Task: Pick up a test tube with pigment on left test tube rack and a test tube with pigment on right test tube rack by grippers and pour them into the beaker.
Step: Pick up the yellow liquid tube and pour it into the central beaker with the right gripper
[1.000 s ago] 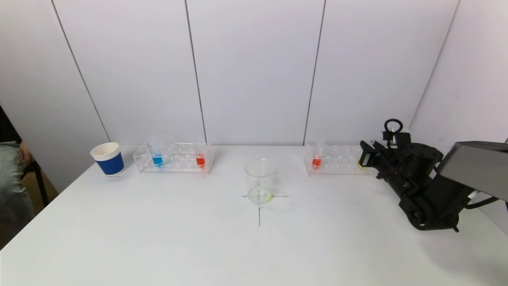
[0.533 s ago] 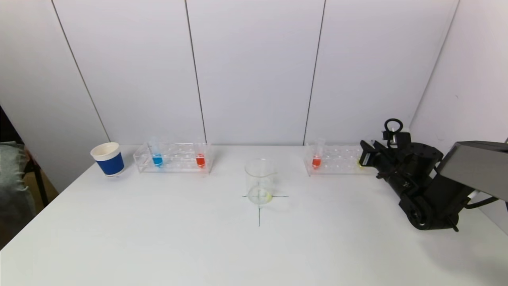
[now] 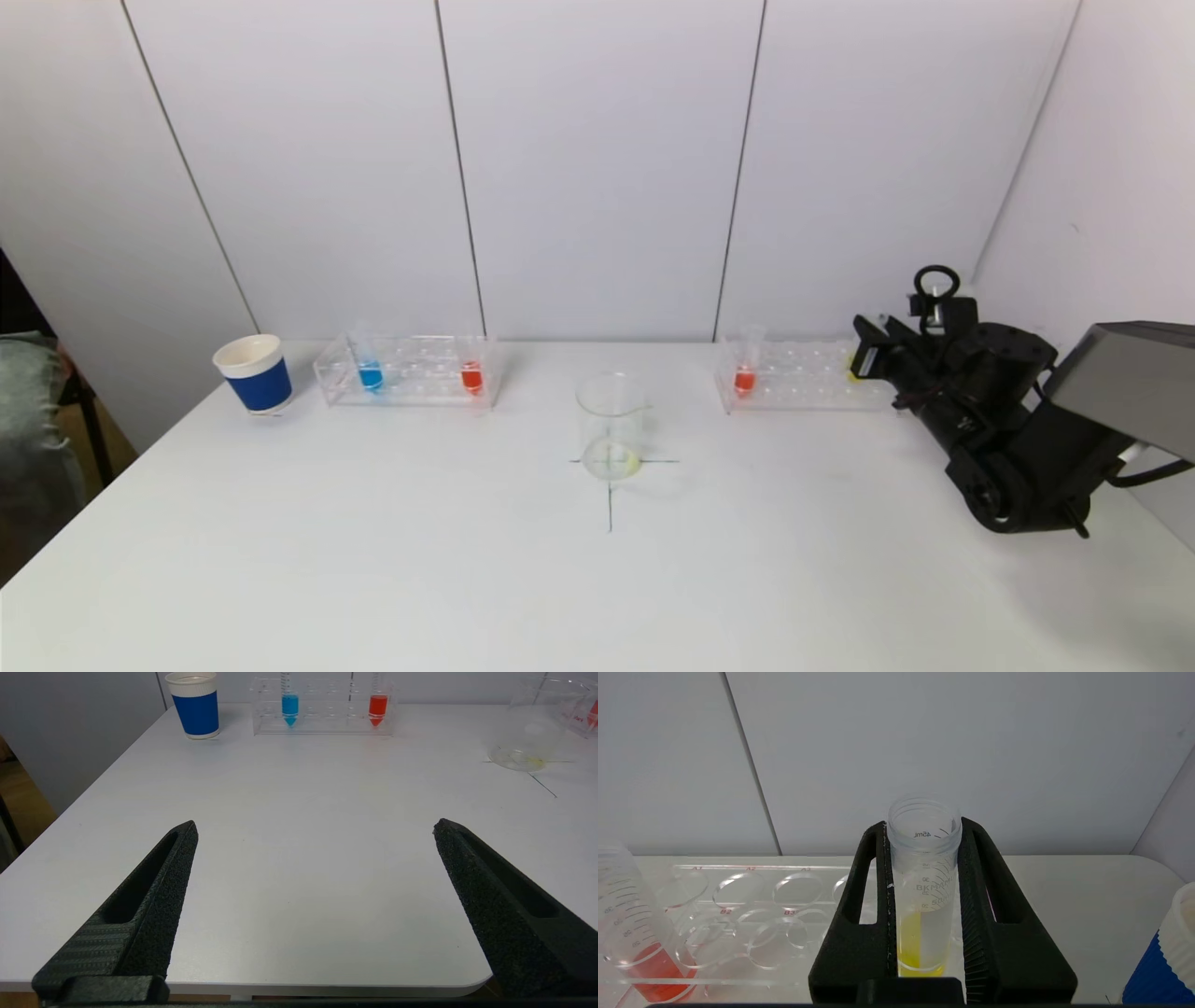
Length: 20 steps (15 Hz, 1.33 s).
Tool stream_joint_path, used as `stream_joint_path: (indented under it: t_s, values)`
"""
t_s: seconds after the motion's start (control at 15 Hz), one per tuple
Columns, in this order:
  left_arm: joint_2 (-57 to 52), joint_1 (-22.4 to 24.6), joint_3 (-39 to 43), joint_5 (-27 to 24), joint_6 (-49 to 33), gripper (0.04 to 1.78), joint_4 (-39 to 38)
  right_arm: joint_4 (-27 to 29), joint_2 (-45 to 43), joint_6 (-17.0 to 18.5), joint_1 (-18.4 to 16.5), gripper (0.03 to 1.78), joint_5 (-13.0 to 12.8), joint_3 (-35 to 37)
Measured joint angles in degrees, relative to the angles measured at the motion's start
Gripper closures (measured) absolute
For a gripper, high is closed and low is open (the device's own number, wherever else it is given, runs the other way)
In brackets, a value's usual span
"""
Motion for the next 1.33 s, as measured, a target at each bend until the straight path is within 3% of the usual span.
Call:
stream_joint_path:
  t_s: [0.93, 1.33]
  values:
    - [0.0, 0.0, 0.0, 0.0, 0.0, 0.06, 0.0, 0.1, -7.7, -0.1, -0.1, 1.36, 0.0, 1.0]
    - [0.0, 0.0, 0.0, 0.0, 0.0, 0.06, 0.0, 10.4, -16.3, -0.5, 2.1, 1.36, 0.5, -0.7]
